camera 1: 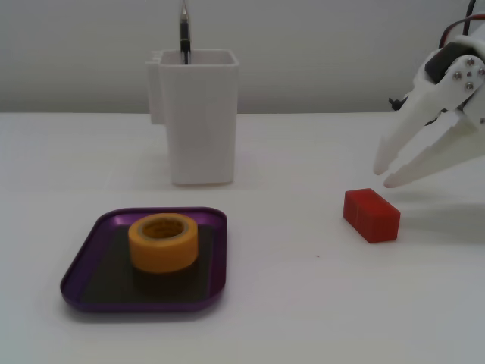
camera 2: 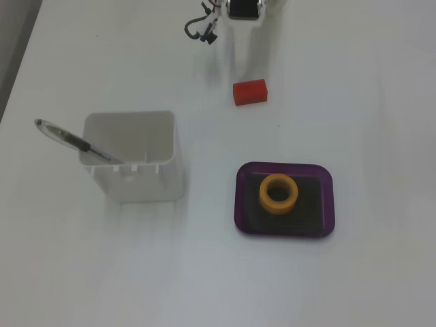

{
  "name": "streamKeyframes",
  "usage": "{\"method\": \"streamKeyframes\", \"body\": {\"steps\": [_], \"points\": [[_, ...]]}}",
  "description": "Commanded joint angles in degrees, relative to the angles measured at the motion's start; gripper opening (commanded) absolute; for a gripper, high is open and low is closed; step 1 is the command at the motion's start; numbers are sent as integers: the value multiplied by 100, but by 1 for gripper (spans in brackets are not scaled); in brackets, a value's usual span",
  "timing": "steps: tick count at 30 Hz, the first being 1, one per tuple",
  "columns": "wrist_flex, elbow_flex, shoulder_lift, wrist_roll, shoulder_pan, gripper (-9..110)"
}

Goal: Remove the yellow tape from the box.

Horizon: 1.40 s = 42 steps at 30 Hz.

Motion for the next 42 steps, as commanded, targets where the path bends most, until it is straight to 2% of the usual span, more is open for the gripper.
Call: {"method": "streamKeyframes", "body": {"steps": [1, 5, 8, 14, 18, 23, 32, 42], "points": [[-9, -738, 193, -53, 35, 2], [-9, -1617, 158, -123, -9, 2], [0, -2004, -44, -791, -26, 2], [123, -2944, -2057, -1503, -35, 2], [272, -4052, -3850, -1494, -88, 5], [571, -5581, -5933, -1494, -659, 11], [615, -8306, -8851, -1063, -1301, 12], [589, -10327, -11487, -1046, -1239, 12]]}}
